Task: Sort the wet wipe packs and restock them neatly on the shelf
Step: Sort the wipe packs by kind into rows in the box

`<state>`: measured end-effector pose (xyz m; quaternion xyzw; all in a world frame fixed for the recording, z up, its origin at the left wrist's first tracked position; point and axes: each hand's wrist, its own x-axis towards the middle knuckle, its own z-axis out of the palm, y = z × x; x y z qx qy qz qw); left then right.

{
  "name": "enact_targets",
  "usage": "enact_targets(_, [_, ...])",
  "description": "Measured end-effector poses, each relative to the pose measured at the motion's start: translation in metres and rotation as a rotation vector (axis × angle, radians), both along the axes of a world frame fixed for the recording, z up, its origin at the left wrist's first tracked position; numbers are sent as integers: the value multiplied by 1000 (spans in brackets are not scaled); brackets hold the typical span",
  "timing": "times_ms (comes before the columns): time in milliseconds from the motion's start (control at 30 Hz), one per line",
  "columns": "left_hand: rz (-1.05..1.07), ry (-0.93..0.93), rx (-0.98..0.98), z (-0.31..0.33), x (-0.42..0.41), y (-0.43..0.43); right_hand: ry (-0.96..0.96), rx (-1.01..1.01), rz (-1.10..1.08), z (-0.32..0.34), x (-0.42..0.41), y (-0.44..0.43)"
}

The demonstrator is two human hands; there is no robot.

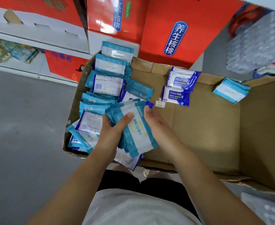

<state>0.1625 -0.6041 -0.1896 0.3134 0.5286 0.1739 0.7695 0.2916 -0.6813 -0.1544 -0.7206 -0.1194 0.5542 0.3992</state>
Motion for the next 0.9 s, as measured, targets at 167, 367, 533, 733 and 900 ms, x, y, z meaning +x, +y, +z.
enact_targets(167, [-146, -44, -67, 8, 46, -54, 116, -76, -73, -4, 19, -46])
enact_targets(367, [-477, 43, 22, 5, 104, -113, 191, -45, -165, -3, 78, -128])
enact_targets(533, [-597, 3, 8, -2, 160, -149, 103, -81, -76, -13, 145, -173])
enact_targets(733, [-706, 194, 451, -34, 219, -149, -75, -82, -108, -45, 245, -189])
enact_targets(900, [-1064, 703, 956, -99, 232, -116, -685, -132, 226, -86, 336, -167])
